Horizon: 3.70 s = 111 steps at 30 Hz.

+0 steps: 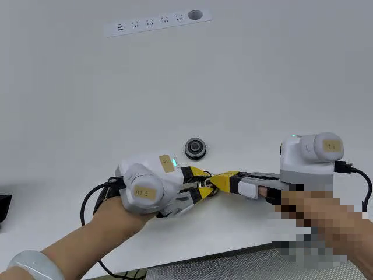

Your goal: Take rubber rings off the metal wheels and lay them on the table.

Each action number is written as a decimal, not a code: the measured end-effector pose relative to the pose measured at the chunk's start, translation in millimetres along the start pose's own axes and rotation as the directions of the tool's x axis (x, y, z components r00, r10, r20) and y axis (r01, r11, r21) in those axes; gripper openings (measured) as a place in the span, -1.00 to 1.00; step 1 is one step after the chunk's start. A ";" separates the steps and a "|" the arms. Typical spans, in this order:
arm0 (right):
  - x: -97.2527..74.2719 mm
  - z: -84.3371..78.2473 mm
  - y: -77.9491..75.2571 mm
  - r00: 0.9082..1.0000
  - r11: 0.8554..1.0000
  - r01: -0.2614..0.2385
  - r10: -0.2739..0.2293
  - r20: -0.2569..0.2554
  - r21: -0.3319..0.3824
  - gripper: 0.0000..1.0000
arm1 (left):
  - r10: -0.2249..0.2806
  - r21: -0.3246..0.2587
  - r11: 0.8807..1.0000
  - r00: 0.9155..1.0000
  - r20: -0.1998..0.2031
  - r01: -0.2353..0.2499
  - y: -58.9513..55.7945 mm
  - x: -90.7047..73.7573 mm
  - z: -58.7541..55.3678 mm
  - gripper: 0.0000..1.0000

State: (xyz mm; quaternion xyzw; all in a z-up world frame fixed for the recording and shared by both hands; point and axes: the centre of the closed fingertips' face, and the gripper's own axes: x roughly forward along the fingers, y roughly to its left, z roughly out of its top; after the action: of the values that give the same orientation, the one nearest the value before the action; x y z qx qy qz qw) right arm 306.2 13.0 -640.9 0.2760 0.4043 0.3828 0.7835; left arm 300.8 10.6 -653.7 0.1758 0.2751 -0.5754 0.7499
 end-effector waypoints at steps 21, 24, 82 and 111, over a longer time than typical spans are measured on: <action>-2.3 -4.3 -8.3 1.000 1.000 0.028 -0.028 -0.010 0.013 -0.96 | 0.013 0.025 1.000 0.999 0.038 -0.014 -4.6 -9.6 1.2 -0.57; -2.5 -4.2 -7.6 1.000 1.000 0.026 -0.026 -0.010 0.013 -0.96 | 0.025 0.037 0.999 0.999 0.039 -0.026 -3.6 -11.8 0.4 -0.49; -50.1 20.5 -59.9 0.956 0.962 0.257 -0.266 0.122 0.087 -0.92 | 0.136 -0.092 0.987 0.990 0.031 -0.133 8.4 -40.5 -29.6 0.30; -35.2 15.9 -38.1 0.977 0.971 0.205 -0.196 0.083 -0.126 -0.60 | 0.094 -0.070 0.994 0.993 0.071 -0.089 3.6 -32.8 -7.3 -0.24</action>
State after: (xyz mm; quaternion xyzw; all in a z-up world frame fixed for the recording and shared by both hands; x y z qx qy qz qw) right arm 320.6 -39.0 -646.1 0.1936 0.3758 0.3180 0.8486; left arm 296.6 40.9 -639.5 0.1415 0.2577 -0.5371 0.7906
